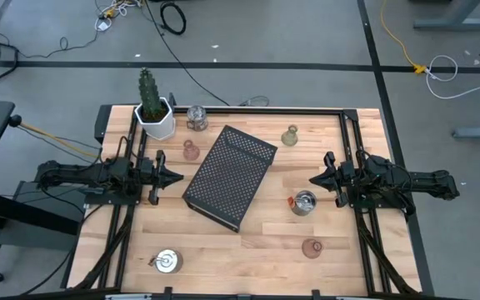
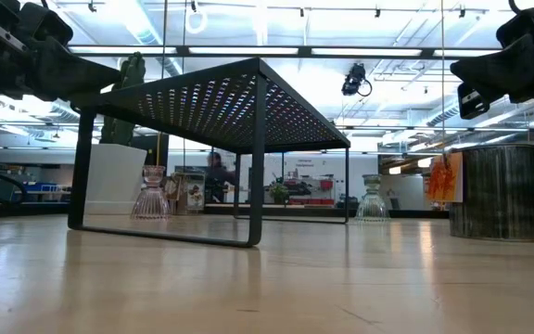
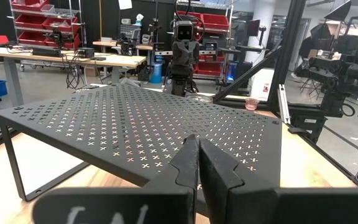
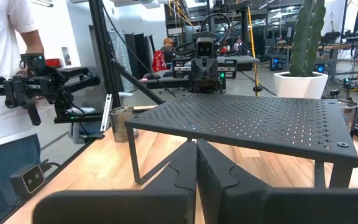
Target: Pick & Place candle stick holders
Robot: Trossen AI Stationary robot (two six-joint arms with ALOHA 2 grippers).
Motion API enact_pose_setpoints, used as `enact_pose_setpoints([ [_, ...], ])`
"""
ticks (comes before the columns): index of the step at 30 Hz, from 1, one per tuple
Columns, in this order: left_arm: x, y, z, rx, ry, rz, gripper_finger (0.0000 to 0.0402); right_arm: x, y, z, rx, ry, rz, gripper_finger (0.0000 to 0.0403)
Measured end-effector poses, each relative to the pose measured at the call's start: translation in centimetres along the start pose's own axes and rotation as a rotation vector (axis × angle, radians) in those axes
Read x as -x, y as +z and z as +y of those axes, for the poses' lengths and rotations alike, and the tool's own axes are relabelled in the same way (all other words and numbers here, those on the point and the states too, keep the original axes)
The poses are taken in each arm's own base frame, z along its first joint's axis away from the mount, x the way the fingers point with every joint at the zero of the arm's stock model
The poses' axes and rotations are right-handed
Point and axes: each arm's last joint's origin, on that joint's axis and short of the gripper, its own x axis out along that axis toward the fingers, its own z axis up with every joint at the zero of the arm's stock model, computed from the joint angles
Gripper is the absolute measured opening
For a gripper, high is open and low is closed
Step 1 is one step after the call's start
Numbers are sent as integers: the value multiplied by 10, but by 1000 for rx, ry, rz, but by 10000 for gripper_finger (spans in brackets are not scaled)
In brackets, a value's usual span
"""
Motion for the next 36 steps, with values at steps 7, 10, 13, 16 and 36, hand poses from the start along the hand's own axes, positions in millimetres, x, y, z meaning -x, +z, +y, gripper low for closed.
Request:
enact_pose_setpoints([
  [7, 0, 0, 0, 0, 0, 0, 18, 0, 0, 0, 0, 0, 0, 12],
  [10, 0, 0, 0, 0, 0, 0, 18, 0, 0, 0, 0, 0, 0, 12],
  [13, 0, 0, 0, 0, 0, 0, 18, 0, 0, 0, 0, 0, 0, 12],
  [16, 0, 0, 0, 0, 0, 0, 18, 0, 0, 0, 0, 0, 0, 12],
  [36, 0, 9, -1, 89, -17, -96, 18, 0, 0, 0, 0, 0, 0, 12],
])
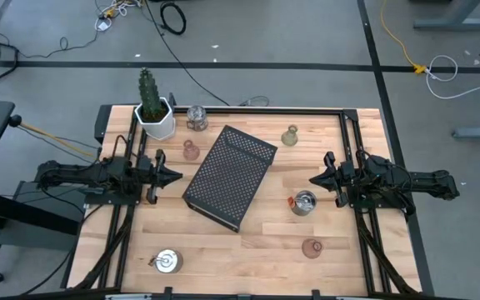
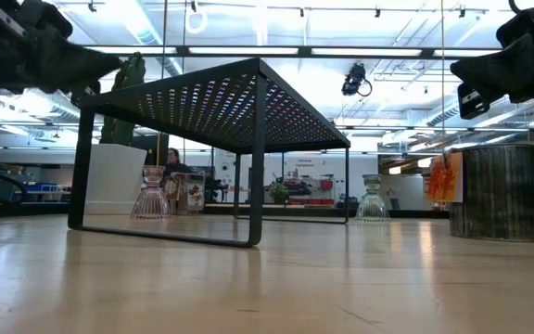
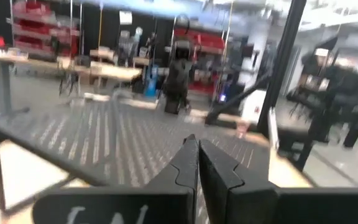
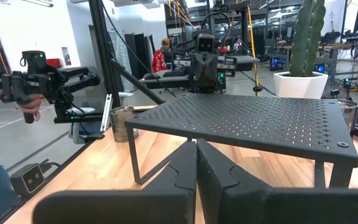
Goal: Pick & Place candle stick holders
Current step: Put the bottom left silver scented candle on the shelf
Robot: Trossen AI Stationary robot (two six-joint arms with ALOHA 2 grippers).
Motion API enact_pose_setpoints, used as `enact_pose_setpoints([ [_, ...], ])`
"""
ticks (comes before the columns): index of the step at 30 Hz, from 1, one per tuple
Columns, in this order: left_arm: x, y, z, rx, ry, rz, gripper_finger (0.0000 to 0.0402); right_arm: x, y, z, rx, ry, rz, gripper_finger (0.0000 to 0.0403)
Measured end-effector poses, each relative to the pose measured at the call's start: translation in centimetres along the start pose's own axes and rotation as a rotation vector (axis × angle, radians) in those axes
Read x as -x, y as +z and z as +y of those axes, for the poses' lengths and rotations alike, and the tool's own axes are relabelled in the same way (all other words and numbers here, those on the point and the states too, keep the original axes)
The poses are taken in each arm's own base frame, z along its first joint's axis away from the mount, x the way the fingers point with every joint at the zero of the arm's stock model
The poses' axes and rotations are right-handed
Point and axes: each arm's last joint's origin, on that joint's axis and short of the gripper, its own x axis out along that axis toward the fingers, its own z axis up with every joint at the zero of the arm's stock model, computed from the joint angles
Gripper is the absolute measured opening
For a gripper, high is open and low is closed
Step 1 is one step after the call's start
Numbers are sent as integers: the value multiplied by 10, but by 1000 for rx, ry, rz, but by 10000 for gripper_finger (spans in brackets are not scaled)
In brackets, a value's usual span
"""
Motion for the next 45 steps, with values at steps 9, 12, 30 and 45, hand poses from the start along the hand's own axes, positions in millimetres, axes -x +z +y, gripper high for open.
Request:
enact_pose_setpoints([
  [9, 2, 19, -6, 83, -114, -111, 18, 0, 0, 0, 0, 0, 0, 12],
  [12, 4, 32, -9, 99, -157, -136, 14, 0, 0, 0, 0, 0, 0, 12],
  [30, 15, 99, -24, 9, -239, 14, 4, 0, 0, 0, 0, 0, 0, 12],
  [45, -14, 134, -37, 13, -372, 147, 3, 0, 0, 0, 0, 0, 0, 12],
])
